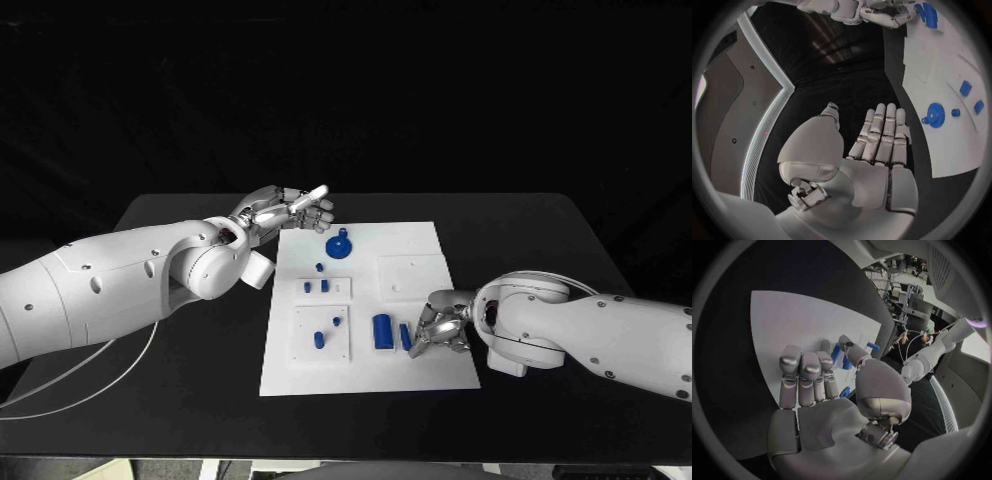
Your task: Assemble the parts on the task board
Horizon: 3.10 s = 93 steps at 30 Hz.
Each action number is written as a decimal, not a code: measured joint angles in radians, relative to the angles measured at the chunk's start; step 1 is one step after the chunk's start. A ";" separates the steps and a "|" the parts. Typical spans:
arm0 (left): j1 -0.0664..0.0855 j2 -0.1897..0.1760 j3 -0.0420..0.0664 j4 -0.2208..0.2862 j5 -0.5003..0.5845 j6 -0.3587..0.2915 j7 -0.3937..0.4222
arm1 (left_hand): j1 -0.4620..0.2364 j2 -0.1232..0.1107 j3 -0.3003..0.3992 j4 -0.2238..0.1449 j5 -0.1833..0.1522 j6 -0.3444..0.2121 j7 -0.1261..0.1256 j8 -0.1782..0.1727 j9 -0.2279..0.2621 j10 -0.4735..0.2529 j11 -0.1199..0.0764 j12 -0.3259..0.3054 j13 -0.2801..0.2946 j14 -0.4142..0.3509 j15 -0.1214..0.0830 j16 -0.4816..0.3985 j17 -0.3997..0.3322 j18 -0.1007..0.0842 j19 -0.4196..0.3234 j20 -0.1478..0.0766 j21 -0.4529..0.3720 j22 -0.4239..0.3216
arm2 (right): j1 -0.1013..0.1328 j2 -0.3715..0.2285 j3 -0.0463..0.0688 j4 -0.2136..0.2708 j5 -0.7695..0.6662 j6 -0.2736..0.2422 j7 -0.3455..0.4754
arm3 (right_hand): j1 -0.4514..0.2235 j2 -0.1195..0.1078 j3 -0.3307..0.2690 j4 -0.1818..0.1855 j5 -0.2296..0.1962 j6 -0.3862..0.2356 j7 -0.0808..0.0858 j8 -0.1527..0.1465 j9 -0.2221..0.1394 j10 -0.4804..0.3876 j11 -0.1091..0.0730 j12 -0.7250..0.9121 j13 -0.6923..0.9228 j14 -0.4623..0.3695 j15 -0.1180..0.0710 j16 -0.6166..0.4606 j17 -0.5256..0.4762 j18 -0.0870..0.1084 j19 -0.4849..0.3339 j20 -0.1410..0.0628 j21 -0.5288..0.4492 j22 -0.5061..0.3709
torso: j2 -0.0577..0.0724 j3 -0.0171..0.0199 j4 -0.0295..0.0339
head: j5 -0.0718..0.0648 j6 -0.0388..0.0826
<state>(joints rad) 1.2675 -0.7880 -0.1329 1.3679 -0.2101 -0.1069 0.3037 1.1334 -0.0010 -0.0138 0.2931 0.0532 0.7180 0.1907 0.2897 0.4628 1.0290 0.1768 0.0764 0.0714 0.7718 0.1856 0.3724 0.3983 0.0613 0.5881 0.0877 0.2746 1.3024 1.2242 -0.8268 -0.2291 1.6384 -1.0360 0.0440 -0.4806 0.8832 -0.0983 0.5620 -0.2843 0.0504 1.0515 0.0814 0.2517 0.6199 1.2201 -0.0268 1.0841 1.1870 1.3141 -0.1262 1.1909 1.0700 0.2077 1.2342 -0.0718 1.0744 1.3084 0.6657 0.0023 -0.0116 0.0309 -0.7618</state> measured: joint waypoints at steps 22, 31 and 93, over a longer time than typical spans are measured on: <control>0.000 -0.001 0.000 0.001 0.000 0.002 0.000 | 0.001 0.001 -0.006 0.000 0.000 0.004 0.004 0.000 -0.001 0.000 0.000 0.000 0.000 0.000 0.000 0.000 0.000 -0.002 0.000 0.000 0.000 0.001 | -0.004 0.038 0.004 -0.035 -0.014 0.006 -0.023 | -0.019 0.043 0.029 0.015 0.000 0.016 -0.008 0.011 0.001 0.000 0.000 0.000 -0.002 0.004 -0.004 0.000 0.001 0.000 -0.004 0.004 0.000 0.000 | 0.000 -0.0002 0.0010 | 0.001 -0.006; 0.000 -0.003 0.000 0.001 0.000 0.002 0.000 | 0.006 0.006 -0.006 0.000 0.000 0.004 0.004 0.000 -0.002 0.000 0.000 0.000 0.000 0.000 0.000 0.000 -0.001 -0.003 0.000 0.000 -0.004 0.002 | -0.004 0.044 0.006 -0.040 -0.018 0.020 -0.033 | 0.016 0.015 0.048 -0.003 0.000 0.022 -0.010 0.009 0.000 0.000 0.000 0.000 -0.007 0.005 -0.004 0.000 0.001 0.002 -0.004 0.004 0.000 0.000 | 0.000 0.0001 0.0005 | -0.001 -0.007; 0.000 -0.003 0.000 0.000 0.000 0.003 -0.004 | 0.042 0.018 -0.008 -0.003 0.000 0.006 0.001 0.000 -0.007 0.000 0.000 0.000 0.000 0.000 0.000 0.000 -0.003 -0.009 0.000 0.000 -0.012 0.005 | -0.010 -0.013 0.002 -0.033 0.031 0.019 0.043 | -0.060 0.089 -0.177 0.006 0.000 0.015 -0.008 0.000 -0.012 -0.009 -0.009 -0.004 -0.008 -0.002 -0.005 -0.004 0.003 0.009 -0.020 0.006 -0.010 0.000 | 0.000 0.0000 0.0007 | -0.002 -0.007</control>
<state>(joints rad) 1.2675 -0.7915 -0.1329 1.3683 -0.2101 -0.1037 0.2993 1.1752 0.0170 -0.0220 0.2902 0.0532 0.7241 0.1918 0.2897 0.4562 1.0290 0.1768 0.0764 0.0714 0.7718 0.1856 0.3724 0.3948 0.0525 0.5881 0.0877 0.2631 1.3076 1.2142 -0.8400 -0.2274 1.6052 -1.0053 0.0626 -0.4375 0.8228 -0.0094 0.3850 -0.2786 0.0504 1.0667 0.0736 0.2514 0.6081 1.2115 -0.0357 1.0802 1.1793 1.3124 -0.1316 1.1869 1.0733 0.2164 1.2144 -0.0659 1.0647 1.3084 0.6657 0.0023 -0.0109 0.0291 -0.7692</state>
